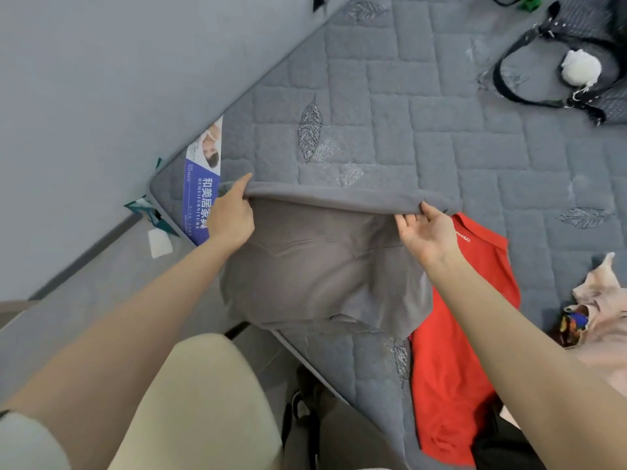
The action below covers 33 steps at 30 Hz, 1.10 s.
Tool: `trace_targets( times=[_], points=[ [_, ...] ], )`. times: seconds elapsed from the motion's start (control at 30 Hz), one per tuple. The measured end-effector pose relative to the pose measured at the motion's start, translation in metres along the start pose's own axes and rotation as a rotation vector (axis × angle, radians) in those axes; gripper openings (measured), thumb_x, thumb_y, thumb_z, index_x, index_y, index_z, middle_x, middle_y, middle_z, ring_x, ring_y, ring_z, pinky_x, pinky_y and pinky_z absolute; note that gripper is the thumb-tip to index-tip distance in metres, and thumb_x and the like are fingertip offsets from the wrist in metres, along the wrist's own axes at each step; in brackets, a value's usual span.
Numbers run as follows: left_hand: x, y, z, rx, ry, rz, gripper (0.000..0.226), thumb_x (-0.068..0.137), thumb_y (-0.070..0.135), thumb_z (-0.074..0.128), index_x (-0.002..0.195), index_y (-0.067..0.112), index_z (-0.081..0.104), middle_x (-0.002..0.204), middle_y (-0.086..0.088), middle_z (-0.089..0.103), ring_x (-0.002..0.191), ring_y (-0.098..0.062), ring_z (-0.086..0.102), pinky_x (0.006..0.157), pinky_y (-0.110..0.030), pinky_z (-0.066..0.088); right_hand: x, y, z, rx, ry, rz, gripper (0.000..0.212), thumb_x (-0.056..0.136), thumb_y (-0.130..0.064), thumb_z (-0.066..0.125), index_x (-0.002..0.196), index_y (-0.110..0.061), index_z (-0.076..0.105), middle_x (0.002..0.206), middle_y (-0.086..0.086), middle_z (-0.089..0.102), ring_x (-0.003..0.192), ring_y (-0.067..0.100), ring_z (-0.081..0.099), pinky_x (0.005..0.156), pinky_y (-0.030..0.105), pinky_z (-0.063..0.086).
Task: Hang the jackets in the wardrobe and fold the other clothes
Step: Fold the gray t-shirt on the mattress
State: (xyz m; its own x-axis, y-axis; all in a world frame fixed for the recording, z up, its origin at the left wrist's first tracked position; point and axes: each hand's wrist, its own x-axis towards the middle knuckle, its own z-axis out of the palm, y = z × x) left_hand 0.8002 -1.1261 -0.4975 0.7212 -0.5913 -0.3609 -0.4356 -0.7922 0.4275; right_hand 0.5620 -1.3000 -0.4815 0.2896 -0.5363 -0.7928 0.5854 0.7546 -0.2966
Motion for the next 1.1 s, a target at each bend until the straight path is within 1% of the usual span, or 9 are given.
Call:
trace_targets(
  times=[0.13, 0.37, 0.5, 0.57, 0.67, 0.8, 0.87, 1.0, 1.1],
  points=[
    [-0.012, -0.013, 0.018, 0.134, -0.001, -0.004, 0.052, 0.1, 0.011, 0.035, 0.143, 0.038, 0.037, 0.139, -0.02, 0.039, 0.123, -0.04, 0.042, 0.09, -0.051, 0.042, 0.008, 0.008, -0.029, -0.086, 0.118, 0.028, 0.024, 0.099, -0.002, 0.033, 0.09, -0.007, 0.055, 0.081, 0.007, 0.071, 0.121, 0.021, 0.056, 0.111, 0.035, 0.035],
    [-0.065, -0.072, 0.074, 0.488, -0.103, 0.111, 0.076, 0.09, -0.002, 0.049, 0.147, 0.042, 0.025, 0.159, -0.01, -0.011, 0.146, -0.033, -0.001, 0.112, -0.045, 0.026, 0.012, 0.05, -0.122, -0.266, 0.49, 0.102, 0.027, 0.099, 0.006, 0.031, 0.084, -0.011, 0.045, 0.139, 0.013, 0.05, 0.136, 0.022, 0.041, 0.111, 0.034, 0.029],
    [-0.088, -0.102, 0.099, 0.686, -0.241, 0.075, 0.077, 0.092, 0.012, 0.05, 0.152, 0.037, 0.009, 0.156, -0.012, -0.023, 0.147, -0.03, -0.01, 0.114, -0.048, 0.021, 0.014, 0.064, -0.165, -0.233, 0.574, 0.168, 0.026, 0.1, 0.005, 0.031, 0.084, -0.007, 0.047, 0.137, 0.012, 0.051, 0.137, 0.023, 0.039, 0.112, 0.032, 0.025],
    [-0.094, -0.108, 0.107, 0.729, -0.334, 0.018, 0.072, 0.096, 0.021, 0.047, 0.152, 0.036, 0.005, 0.155, -0.015, -0.025, 0.146, -0.031, -0.012, 0.115, -0.051, 0.019, 0.018, 0.068, -0.182, -0.25, 0.615, 0.167, 0.023, 0.101, 0.005, 0.031, 0.106, -0.002, 0.053, 0.147, 0.011, 0.042, 0.137, 0.024, 0.038, 0.113, 0.032, 0.023],
    [-0.097, -0.109, 0.116, 0.752, -0.425, -0.051, 0.068, 0.098, 0.028, 0.043, 0.152, 0.033, 0.001, 0.154, -0.018, -0.027, 0.145, -0.033, -0.014, 0.115, -0.053, 0.017, 0.017, 0.071, -0.199, -0.332, 0.663, 0.189, 0.042, 0.101, 0.004, 0.029, 0.143, 0.0, 0.033, 0.15, 0.013, 0.036, 0.138, 0.027, 0.037, 0.115, 0.033, 0.024],
    [-0.098, -0.097, 0.119, 0.755, -0.477, -0.094, 0.072, 0.095, 0.049, 0.042, 0.153, 0.028, 0.005, 0.15, -0.023, -0.033, 0.142, -0.039, -0.022, 0.114, -0.058, 0.013, 0.007, 0.07, -0.209, -0.598, 0.698, 0.232, 0.029, 0.096, 0.008, 0.039, 0.122, -0.003, 0.042, 0.145, 0.022, 0.038, 0.13, 0.034, 0.045, 0.101, 0.04, 0.045],
    [-0.097, -0.083, 0.121, 0.744, -0.406, 0.009, 0.072, 0.091, 0.05, 0.045, 0.152, 0.027, 0.014, 0.151, -0.021, -0.032, 0.142, -0.039, -0.022, 0.113, -0.058, 0.007, 0.004, 0.067, -0.211, -0.687, 0.785, 0.207, 0.043, 0.088, 0.01, 0.052, 0.125, -0.004, 0.037, 0.139, 0.023, 0.041, 0.123, 0.035, 0.049, 0.09, 0.042, 0.05],
    [-0.085, -0.048, 0.134, 0.631, -0.315, 0.227, 0.063, 0.097, 0.04, 0.04, 0.152, 0.031, 0.011, 0.156, -0.013, -0.024, 0.145, -0.035, -0.015, 0.115, -0.057, 0.005, -0.002, 0.071, -0.201, -0.553, 0.588, 0.45, 0.067, 0.09, -0.01, 0.062, 0.147, -0.01, 0.027, 0.15, 0.017, 0.032, 0.139, 0.032, 0.032, 0.106, 0.043, 0.041],
    [-0.065, -0.021, 0.152, 0.523, -0.352, 0.309, 0.059, 0.101, 0.034, 0.034, 0.153, 0.029, 0.006, 0.159, -0.003, -0.015, 0.146, -0.03, -0.009, 0.116, -0.056, 0.006, 0.0, 0.083, -0.202, -0.582, 0.476, 0.535, 0.06, 0.092, -0.021, 0.061, 0.145, -0.01, 0.036, 0.152, 0.01, 0.033, 0.141, 0.025, 0.031, 0.106, 0.037, 0.038]
  ],
)
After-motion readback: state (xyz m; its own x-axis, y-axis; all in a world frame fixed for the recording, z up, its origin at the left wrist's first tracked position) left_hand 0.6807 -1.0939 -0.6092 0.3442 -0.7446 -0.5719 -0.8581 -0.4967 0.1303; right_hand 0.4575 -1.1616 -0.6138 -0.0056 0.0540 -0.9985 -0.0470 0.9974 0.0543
